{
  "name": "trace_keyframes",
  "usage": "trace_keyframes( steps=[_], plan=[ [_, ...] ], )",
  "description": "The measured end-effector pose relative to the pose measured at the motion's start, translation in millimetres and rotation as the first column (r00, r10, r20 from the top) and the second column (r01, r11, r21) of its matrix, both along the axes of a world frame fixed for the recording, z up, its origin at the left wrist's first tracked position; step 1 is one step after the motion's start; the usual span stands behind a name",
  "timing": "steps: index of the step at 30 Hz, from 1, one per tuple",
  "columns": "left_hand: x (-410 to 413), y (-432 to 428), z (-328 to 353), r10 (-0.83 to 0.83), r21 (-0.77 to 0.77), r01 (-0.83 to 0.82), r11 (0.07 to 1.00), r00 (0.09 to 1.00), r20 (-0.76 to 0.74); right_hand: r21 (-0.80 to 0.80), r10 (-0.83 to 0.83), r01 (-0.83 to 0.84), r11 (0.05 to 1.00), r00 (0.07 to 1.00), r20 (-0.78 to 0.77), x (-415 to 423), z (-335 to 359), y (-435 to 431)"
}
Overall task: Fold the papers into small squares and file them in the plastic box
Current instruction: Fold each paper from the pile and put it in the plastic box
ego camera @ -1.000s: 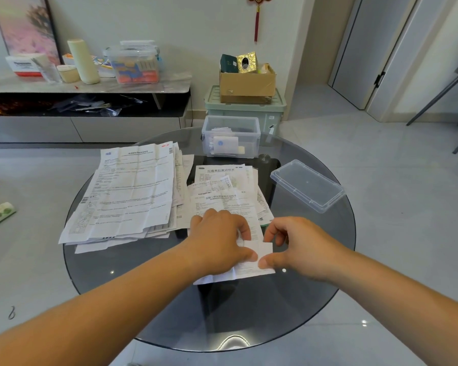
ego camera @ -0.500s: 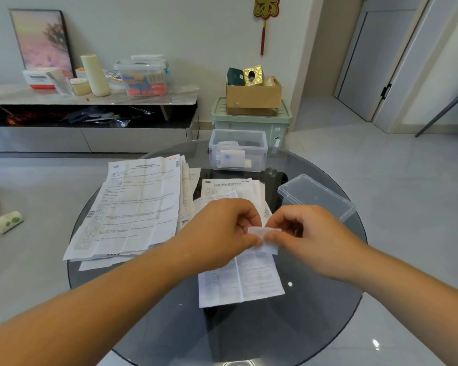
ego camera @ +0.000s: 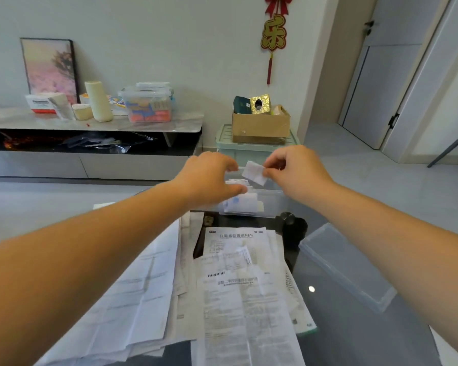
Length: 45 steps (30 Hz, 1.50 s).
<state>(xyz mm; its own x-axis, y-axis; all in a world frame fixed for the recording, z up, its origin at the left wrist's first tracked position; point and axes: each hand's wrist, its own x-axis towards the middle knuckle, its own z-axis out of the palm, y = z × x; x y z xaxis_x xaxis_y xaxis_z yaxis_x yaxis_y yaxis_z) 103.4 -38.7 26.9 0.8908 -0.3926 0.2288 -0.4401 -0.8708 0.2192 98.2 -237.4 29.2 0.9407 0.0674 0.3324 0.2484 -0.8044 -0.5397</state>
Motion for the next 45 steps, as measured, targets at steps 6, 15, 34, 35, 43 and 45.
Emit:
trace_keyframes(
  steps=[6, 15, 34, 35, 43, 45],
  plan=[
    [35.4, -1.4, -28.8, -0.107, 0.431, 0.112, 0.895, 0.994, -0.036, -0.071, -0.042, 0.046, 0.996, 0.997, 0.062, 49.0, -17.3, 9.9],
    [54.1, -7.7, -36.3, -0.130, 0.519, 0.161, 0.839, 0.987, -0.096, -0.167, -0.043, 0.050, 0.985, 0.998, 0.049, 70.0, -30.9, 21.8],
    [49.8, -6.1, -34.1, -0.166, 0.433, 0.197, 0.879, 0.980, -0.108, -0.301, -0.006, -0.019, 0.953, 0.997, -0.081, 81.2, -28.5, 23.2],
    [49.8, -5.6, -35.3, -0.169, 0.427, 0.196, 0.883, 0.981, -0.100, -0.302, -0.001, -0.026, 0.953, 0.996, -0.088, 81.9, -28.2, 23.7],
    [45.8, -1.2, -44.2, -0.168, 0.405, 0.156, 0.901, 0.986, -0.008, -0.336, 0.037, -0.069, 0.939, 0.994, -0.103, 86.4, -27.5, 24.4],
    [46.9, -1.9, -44.1, -0.176, 0.411, 0.162, 0.897, 0.984, -0.006, -0.287, 0.035, -0.054, 0.956, 0.997, -0.071, 83.2, -28.5, 20.7]
  ],
)
